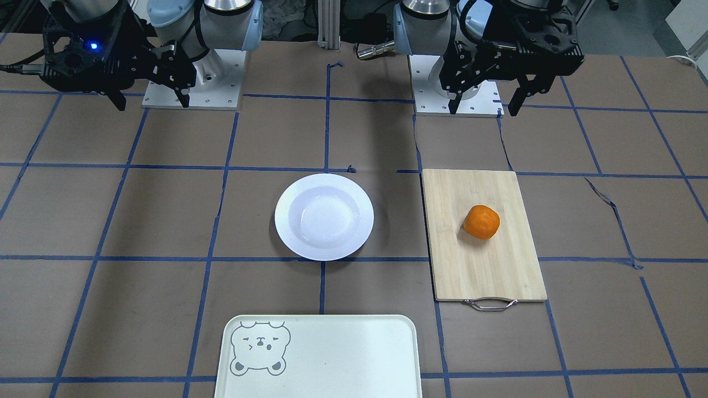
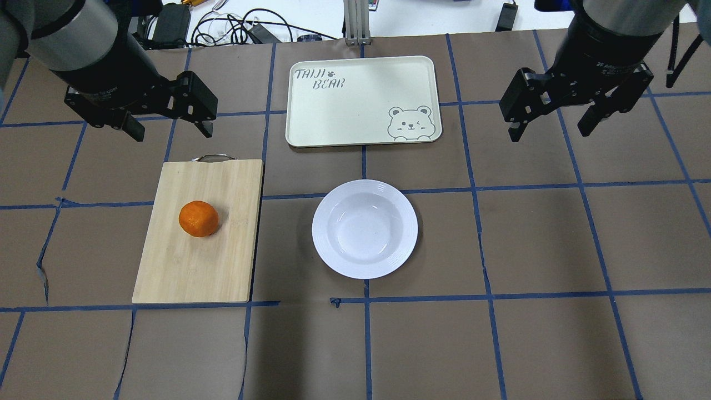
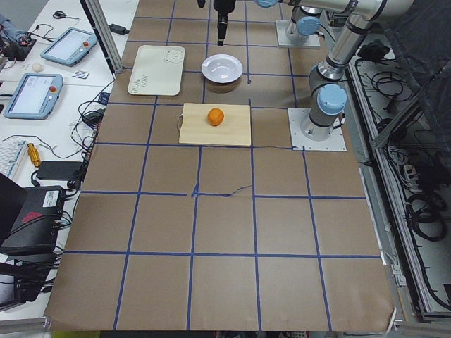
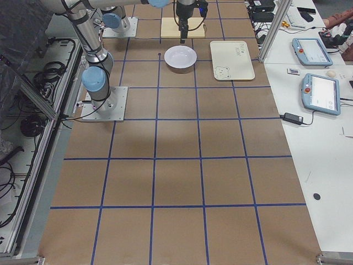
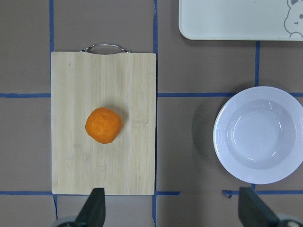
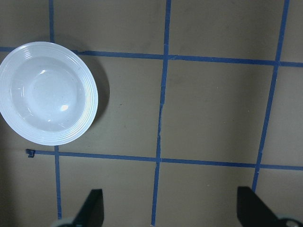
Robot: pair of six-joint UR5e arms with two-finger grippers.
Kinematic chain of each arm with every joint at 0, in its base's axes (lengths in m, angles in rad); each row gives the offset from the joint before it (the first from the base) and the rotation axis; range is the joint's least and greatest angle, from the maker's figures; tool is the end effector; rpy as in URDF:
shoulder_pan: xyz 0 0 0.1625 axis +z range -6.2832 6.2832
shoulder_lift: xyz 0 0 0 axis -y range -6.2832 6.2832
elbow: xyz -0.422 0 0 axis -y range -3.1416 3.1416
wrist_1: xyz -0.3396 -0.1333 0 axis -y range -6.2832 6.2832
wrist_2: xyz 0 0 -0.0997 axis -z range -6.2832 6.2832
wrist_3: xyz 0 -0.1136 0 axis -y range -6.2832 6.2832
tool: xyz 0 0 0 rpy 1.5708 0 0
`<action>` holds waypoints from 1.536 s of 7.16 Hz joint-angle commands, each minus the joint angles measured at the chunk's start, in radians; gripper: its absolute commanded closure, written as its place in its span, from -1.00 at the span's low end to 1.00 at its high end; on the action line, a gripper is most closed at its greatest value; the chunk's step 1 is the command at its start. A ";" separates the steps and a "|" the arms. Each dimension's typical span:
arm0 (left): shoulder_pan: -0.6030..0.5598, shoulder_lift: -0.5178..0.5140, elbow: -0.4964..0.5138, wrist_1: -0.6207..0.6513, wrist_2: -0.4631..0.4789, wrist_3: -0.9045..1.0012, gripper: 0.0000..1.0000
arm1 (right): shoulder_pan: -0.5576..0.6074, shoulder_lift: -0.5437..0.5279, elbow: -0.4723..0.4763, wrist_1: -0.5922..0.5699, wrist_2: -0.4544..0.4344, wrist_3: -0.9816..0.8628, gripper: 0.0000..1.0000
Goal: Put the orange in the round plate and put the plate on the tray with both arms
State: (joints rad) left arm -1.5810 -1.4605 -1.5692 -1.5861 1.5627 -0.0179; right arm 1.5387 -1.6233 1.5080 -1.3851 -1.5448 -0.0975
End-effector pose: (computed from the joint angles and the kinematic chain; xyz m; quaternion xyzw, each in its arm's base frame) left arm -0.1383 -0.3998 0.5164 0.0036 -0.9988 0.0482 0.0047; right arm 0.1231 -0.4108 0.5027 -0.0322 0.9988 0.0343 0.0152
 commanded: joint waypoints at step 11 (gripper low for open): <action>0.001 -0.035 0.044 -0.012 0.010 -0.004 -1.00 | -0.002 0.000 0.005 0.015 -0.012 0.019 -1.00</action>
State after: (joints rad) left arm -1.5788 -1.4874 -1.5301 -1.5968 1.5704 -0.0192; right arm 1.5374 -1.6235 1.5123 -1.3724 -1.5577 -0.0787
